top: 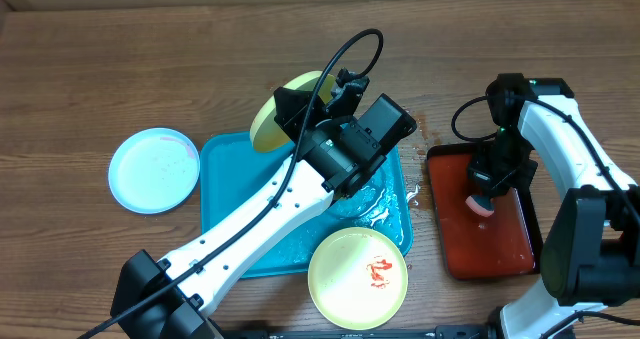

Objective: Clean dirty plates on tray and stack at the side
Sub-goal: 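Hold the yellow plate tilted over the teal tray to drain water, then carry the yellow plate left and stack it on the white plate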

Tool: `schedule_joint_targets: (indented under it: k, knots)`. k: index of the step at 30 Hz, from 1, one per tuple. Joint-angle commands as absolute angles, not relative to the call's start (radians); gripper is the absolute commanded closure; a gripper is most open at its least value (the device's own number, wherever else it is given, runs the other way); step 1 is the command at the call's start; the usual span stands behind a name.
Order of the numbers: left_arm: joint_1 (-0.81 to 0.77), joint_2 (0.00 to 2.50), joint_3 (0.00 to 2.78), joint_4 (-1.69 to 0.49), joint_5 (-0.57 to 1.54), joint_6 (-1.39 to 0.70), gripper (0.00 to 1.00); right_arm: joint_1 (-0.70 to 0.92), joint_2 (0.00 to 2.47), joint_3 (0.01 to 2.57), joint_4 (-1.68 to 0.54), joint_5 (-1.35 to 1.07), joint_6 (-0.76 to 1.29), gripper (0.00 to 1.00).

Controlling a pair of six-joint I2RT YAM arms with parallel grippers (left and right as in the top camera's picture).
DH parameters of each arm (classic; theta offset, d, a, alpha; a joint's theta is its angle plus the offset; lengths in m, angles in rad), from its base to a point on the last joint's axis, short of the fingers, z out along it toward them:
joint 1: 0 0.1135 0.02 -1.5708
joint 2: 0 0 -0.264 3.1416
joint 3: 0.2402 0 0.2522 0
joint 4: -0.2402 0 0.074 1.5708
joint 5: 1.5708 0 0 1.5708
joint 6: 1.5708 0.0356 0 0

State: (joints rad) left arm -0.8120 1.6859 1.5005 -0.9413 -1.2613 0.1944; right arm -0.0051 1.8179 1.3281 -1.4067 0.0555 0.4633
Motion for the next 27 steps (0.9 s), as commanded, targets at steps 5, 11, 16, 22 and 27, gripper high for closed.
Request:
schedule_joint_targets:
  k: [5, 11, 16, 22, 27]
  knots:
    - [-0.751, 1.687, 1.523, -1.017, -0.725, -0.088, 0.95, -0.007, 1.797, 1.328, -1.406, 0.046, 0.448, 0.96]
    - [-0.547, 1.683, 1.523, -1.031, -0.181, -0.320, 0.96, -0.007, 1.797, 1.328, -1.399, 0.024, 0.441, 0.96]
    - [-0.366, 1.664, 1.523, -1.026, 0.013, -0.331, 0.96, -0.007, 1.797, 1.328, -1.395, 0.024, 0.441, 0.96]
    - [-0.153, 1.650, 1.506, -1.070, 0.123, -0.337, 0.95, -0.007, 1.797, 1.328, -1.393, 0.024, 0.441, 0.96]
    - [0.009, 1.559, 1.357, -1.022, 0.196, -0.342, 0.95, -0.007, 1.797, 1.328, -1.393, 0.024, 0.441, 0.96]
